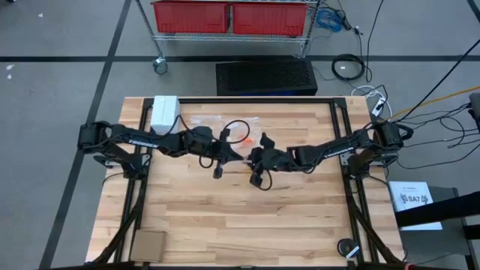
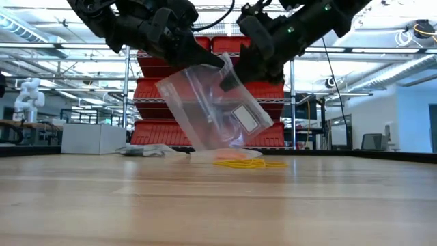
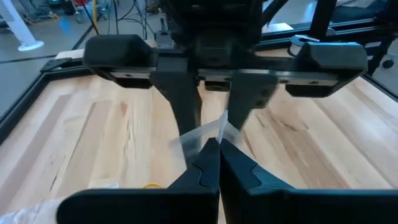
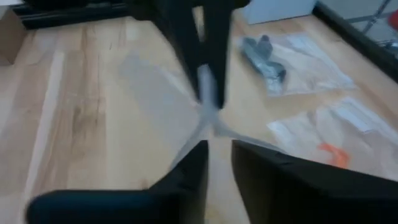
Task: Sort rubber bands
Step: Open the bottom transparent zip bag, then put the yellow rubber band into the bottom transparent zip bag
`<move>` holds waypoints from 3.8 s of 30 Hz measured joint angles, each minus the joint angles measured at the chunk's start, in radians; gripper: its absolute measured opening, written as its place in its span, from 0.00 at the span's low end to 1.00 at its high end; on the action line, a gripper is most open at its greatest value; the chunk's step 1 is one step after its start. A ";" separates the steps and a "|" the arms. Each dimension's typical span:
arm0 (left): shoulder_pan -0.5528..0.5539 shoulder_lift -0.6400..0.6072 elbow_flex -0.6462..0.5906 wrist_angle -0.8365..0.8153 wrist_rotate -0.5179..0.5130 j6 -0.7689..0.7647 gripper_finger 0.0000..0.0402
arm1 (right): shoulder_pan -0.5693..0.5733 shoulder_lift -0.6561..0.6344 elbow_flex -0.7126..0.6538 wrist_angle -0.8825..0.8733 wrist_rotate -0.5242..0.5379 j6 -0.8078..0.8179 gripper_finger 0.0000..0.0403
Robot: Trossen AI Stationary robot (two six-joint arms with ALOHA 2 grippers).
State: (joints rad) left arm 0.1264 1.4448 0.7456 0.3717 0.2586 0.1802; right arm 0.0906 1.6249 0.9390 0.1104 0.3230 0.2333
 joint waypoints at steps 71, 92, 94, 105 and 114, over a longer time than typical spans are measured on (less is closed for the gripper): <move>-0.075 -0.100 -0.020 -0.211 -0.294 0.047 0.00 | -0.001 -0.235 -0.164 0.140 -0.105 -0.054 0.45; -0.033 -0.314 -0.131 -0.295 -0.373 0.014 0.00 | 0.005 0.060 -0.164 -0.080 -0.139 0.267 0.45; -0.027 -0.317 -0.131 -0.291 -0.374 0.011 0.00 | 0.005 0.086 -0.164 -0.068 -0.139 0.308 0.45; -0.027 -0.317 -0.132 -0.283 -0.374 0.013 0.00 | 0.012 0.233 -0.048 -0.078 -0.061 0.350 0.41; -0.027 -0.316 -0.132 -0.287 -0.374 0.016 0.00 | 0.013 0.255 -0.040 -0.112 0.001 0.344 0.03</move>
State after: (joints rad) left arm 0.0994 1.1286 0.6132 0.0845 -0.1158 0.1963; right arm 0.1041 1.8797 0.8990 -0.0014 0.3238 0.5770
